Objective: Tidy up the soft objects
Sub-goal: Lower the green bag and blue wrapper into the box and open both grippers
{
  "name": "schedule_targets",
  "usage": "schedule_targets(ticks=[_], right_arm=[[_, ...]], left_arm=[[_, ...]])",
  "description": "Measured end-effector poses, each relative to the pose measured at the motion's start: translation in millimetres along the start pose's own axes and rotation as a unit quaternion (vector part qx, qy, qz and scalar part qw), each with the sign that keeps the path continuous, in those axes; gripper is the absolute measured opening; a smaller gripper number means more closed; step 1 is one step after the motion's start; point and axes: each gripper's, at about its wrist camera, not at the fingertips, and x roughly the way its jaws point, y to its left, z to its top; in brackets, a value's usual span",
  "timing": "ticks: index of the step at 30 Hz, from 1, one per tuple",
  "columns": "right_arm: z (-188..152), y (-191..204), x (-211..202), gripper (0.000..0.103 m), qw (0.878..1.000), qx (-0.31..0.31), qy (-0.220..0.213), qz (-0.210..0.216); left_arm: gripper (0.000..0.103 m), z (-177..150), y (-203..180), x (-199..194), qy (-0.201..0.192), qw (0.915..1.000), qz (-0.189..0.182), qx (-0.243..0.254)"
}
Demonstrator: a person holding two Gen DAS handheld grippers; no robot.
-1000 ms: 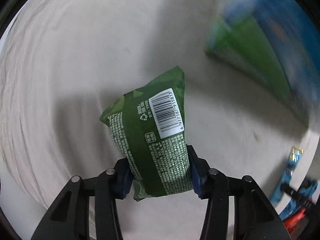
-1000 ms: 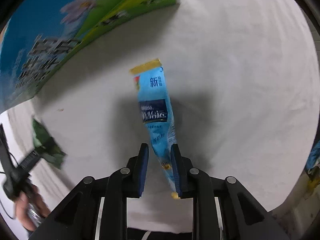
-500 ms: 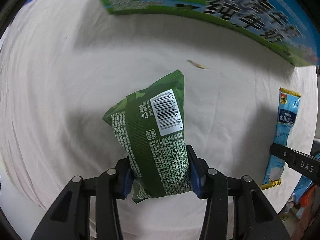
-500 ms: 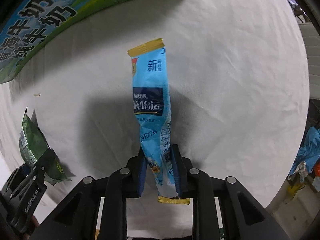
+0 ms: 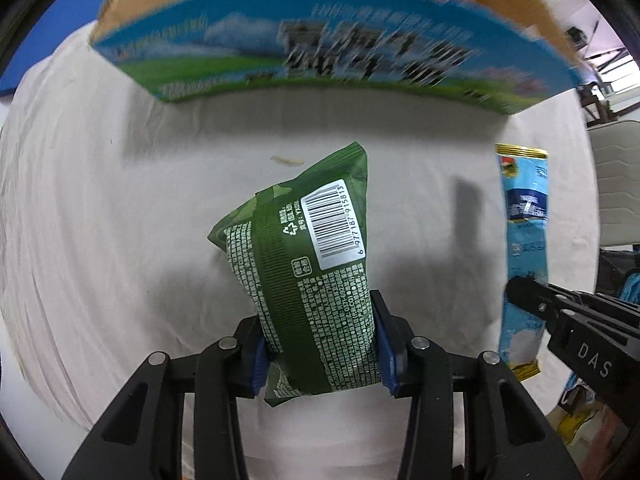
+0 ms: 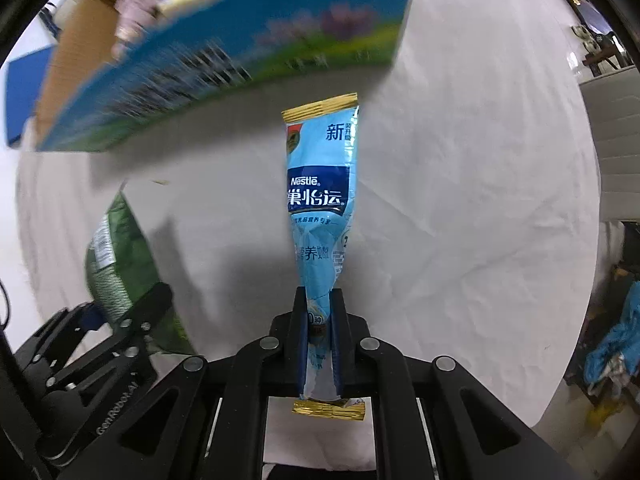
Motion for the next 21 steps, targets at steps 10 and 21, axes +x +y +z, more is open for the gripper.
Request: schedule_targets(ticks=[10, 21], right_arm=[[23, 11, -140, 0.010, 0.992, -0.045, -0.091, 0.078], [119, 57, -199, 0.010, 0.986, -0.046, -0.139, 0.077]], left_arm=[[0.039, 48, 12, -127, -0.086, 0.9951, -0.046, 0.017], [0.040, 139, 62, -162, -0.148, 0.9881, -0.014, 0.038]])
